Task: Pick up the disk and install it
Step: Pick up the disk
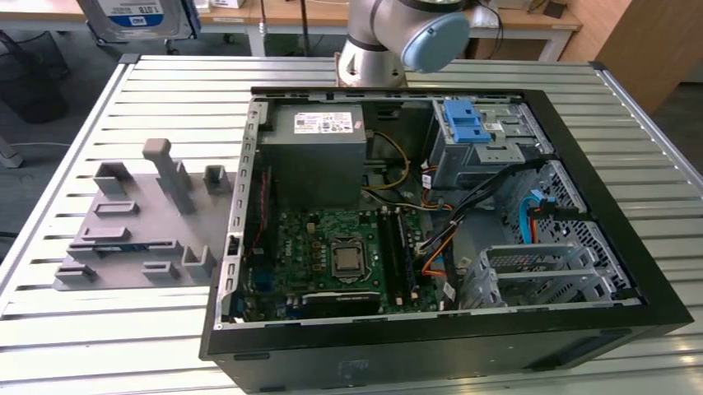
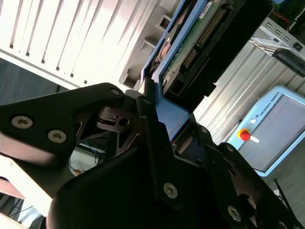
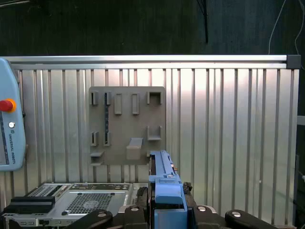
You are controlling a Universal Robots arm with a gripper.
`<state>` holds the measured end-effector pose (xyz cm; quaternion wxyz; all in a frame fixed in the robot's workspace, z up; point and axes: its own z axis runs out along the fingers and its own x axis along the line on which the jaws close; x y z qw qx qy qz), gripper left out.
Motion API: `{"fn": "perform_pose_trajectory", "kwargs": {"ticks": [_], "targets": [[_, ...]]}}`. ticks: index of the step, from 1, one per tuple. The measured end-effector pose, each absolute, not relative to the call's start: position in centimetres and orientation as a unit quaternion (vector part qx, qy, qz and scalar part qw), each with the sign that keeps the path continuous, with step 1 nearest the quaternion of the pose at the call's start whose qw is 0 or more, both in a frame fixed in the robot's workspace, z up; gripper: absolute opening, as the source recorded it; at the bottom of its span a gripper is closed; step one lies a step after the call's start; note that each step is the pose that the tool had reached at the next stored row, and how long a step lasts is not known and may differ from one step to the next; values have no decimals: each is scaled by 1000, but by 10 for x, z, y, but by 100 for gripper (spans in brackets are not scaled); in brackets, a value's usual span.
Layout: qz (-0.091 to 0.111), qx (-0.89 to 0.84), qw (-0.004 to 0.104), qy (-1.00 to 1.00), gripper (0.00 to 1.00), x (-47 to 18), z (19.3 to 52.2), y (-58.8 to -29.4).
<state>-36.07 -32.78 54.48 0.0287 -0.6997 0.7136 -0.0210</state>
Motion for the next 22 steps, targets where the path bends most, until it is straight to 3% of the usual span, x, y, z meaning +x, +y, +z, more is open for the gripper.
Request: {"fn": "perform_pose_trajectory", "kwargs": {"ticks": [22], "targets": [[-20,-700,28,714,36,-333,545,-328]]}}
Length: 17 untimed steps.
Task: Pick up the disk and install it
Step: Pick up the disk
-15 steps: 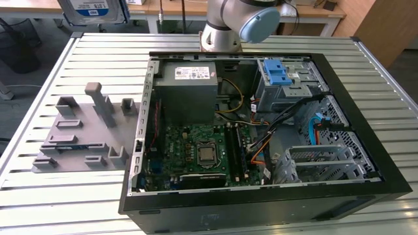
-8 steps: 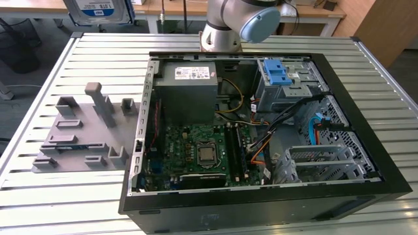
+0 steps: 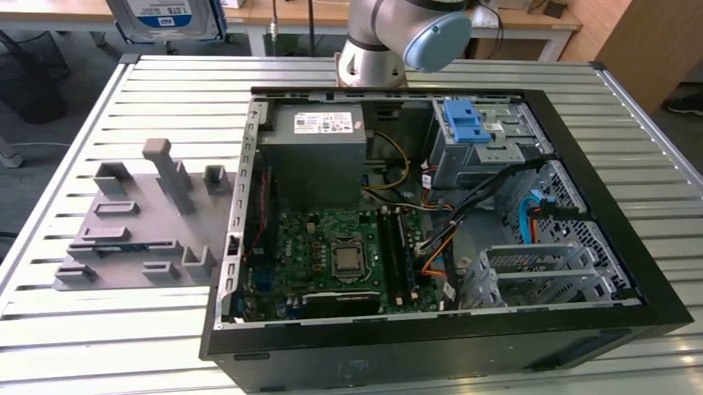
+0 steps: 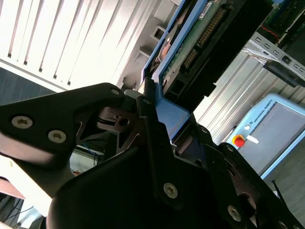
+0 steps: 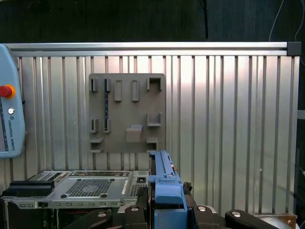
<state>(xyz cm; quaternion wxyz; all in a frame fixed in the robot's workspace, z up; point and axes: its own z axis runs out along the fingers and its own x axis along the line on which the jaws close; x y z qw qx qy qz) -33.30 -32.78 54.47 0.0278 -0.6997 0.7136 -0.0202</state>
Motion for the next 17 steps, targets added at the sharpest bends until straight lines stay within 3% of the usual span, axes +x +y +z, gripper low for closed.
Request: {"fn": "perform_pose_trajectory", "kwargs": {"ticks": [17], "targets": [[-19,-698,28,715,36,-320,545,-328]]}}
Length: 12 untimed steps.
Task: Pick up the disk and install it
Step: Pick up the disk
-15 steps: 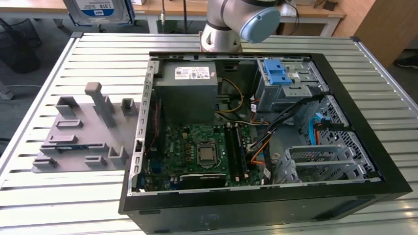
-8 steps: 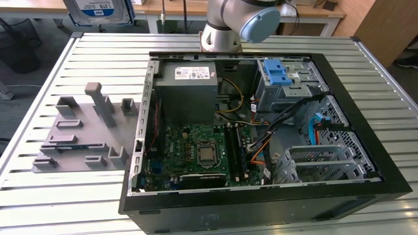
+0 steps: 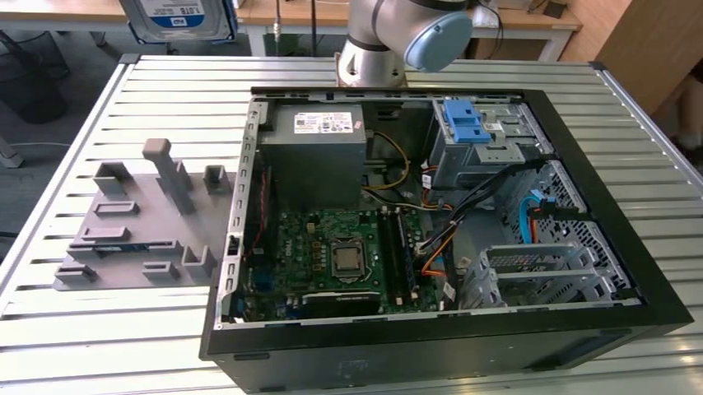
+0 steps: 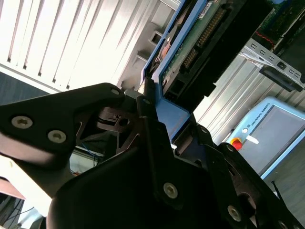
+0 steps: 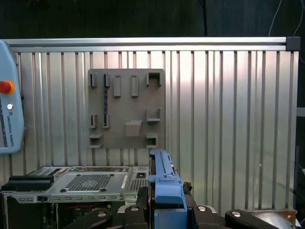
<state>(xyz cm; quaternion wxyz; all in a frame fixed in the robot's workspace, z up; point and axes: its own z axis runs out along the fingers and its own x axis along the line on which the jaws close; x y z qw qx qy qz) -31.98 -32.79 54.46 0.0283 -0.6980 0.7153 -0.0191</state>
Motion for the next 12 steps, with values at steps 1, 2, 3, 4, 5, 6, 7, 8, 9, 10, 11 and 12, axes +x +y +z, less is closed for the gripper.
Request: {"fn": "perform_pose_trajectory", "kwargs": {"ticks": [1,2,3,4,5,6,7,8,9,10,11,12], "targets": [[-19,-697,28,717,36,-319,545,-328],[-19,-697,28,717,36,-319,545,-328],[-19,-697,28,717,36,-319,545,-328],[-19,-697,28,717,36,-319,545,-328],[-19,-697,28,717,36,-319,545,-328],[-18,-697,27,717,36,-318,545,-328],[-16,-697,25,717,36,-317,545,-328],[-12,-697,21,717,36,-316,545,-328],[2,-697,7,717,36,-311,545,-328],[14,-697,14,717,36,-309,545,-328],[15,-697,15,717,36,-309,545,-328],[15,-697,16,717,36,-309,545,-328]]}}
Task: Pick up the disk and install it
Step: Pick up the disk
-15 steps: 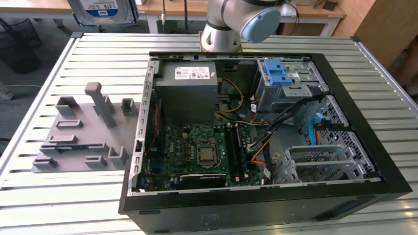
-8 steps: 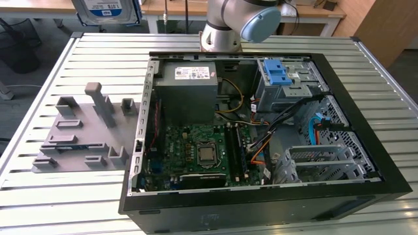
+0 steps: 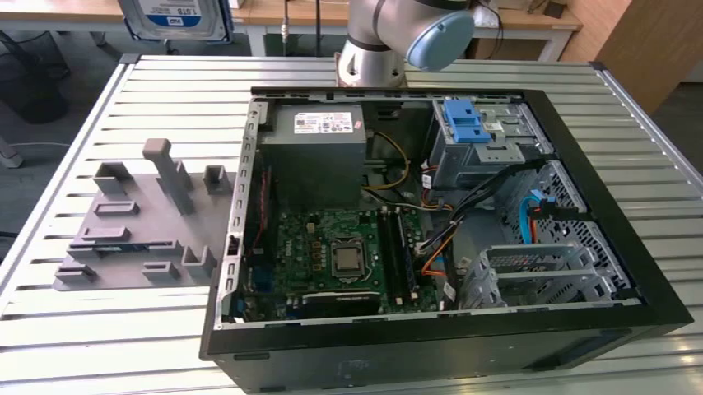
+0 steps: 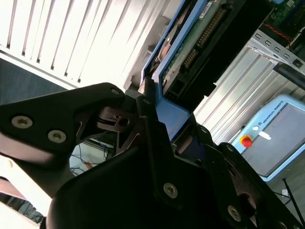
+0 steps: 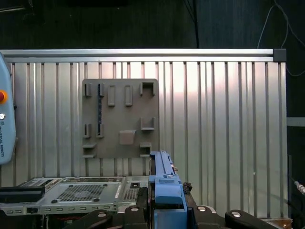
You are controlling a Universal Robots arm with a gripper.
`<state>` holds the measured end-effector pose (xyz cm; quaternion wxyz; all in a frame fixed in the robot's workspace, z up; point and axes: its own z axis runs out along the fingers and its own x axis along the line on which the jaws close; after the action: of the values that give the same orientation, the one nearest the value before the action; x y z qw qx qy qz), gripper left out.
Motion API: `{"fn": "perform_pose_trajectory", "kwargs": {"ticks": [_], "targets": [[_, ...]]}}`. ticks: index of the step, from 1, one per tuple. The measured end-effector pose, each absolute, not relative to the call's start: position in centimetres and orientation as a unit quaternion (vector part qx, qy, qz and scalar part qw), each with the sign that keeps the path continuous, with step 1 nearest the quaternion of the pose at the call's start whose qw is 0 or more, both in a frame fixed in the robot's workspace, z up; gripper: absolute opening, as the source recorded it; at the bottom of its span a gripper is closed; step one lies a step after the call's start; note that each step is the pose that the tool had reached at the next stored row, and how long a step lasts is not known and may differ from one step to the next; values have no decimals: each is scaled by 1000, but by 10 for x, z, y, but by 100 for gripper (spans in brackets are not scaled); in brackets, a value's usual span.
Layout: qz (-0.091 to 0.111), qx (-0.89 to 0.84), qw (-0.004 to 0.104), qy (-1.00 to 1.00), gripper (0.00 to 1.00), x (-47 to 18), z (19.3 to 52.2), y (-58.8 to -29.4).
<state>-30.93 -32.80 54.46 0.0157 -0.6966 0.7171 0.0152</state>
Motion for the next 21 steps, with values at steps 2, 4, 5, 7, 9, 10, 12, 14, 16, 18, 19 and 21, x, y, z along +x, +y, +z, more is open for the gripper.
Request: {"fn": "perform_pose_trajectory", "kwargs": {"ticks": [2,4,5,7,9,10,12,14,16,18,19,21], "targets": [[16,-697,16,717,36,-309,545,-328],[16,-697,16,717,36,-309,545,-328],[16,-697,16,717,36,-309,545,-328],[16,-697,16,717,36,-306,545,-328],[16,-697,16,717,36,-303,545,-328],[16,-697,16,717,36,-301,545,-328],[16,-697,16,717,36,-296,545,-328],[16,-697,16,717,36,-292,545,-329],[16,-697,16,717,36,-289,545,-331],[16,-697,16,717,36,-287,545,-333],[16,-697,16,717,36,-286,545,-334],[16,-697,16,717,36,-284,544,-337]]}}
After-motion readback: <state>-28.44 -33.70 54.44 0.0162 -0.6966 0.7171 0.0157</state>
